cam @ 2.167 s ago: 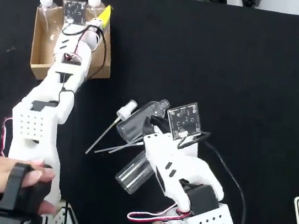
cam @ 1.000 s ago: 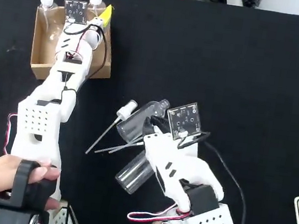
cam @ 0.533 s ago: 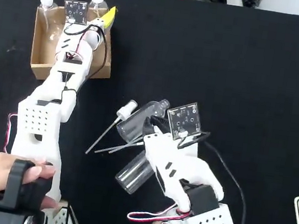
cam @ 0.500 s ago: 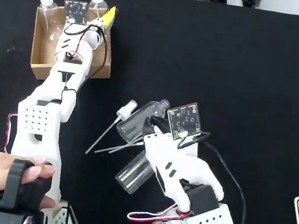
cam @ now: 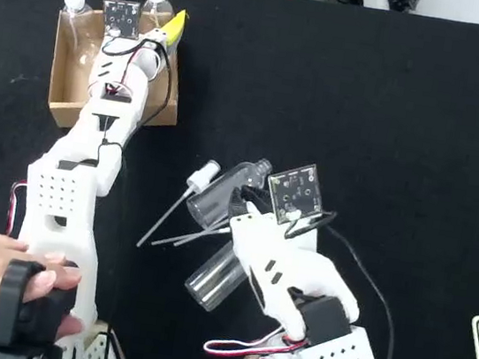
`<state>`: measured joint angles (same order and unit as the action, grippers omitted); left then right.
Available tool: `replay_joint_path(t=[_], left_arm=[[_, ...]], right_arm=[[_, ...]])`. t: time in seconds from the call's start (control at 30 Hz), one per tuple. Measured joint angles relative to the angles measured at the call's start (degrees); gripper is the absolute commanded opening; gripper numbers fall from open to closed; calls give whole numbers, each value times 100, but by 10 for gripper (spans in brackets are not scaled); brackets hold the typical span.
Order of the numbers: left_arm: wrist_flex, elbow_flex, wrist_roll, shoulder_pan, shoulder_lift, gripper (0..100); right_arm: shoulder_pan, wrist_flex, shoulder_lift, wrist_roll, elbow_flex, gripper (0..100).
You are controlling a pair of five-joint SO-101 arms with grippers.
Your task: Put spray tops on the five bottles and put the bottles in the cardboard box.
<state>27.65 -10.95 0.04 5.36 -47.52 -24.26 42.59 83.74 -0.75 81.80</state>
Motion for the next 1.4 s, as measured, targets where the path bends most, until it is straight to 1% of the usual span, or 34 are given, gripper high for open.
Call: replay_joint_path(t=[0.23, 1.07, 1.4], left_arm=[[0, 352, 0, 9, 413, 297], [0, 571, 0, 79, 475, 297], [0, 1943, 0, 79, 1670, 295]], right_arm=[[0, 0, 0, 0, 0, 25], [0, 0, 0, 0, 0, 25], [0, 0, 0, 123, 0, 25]])
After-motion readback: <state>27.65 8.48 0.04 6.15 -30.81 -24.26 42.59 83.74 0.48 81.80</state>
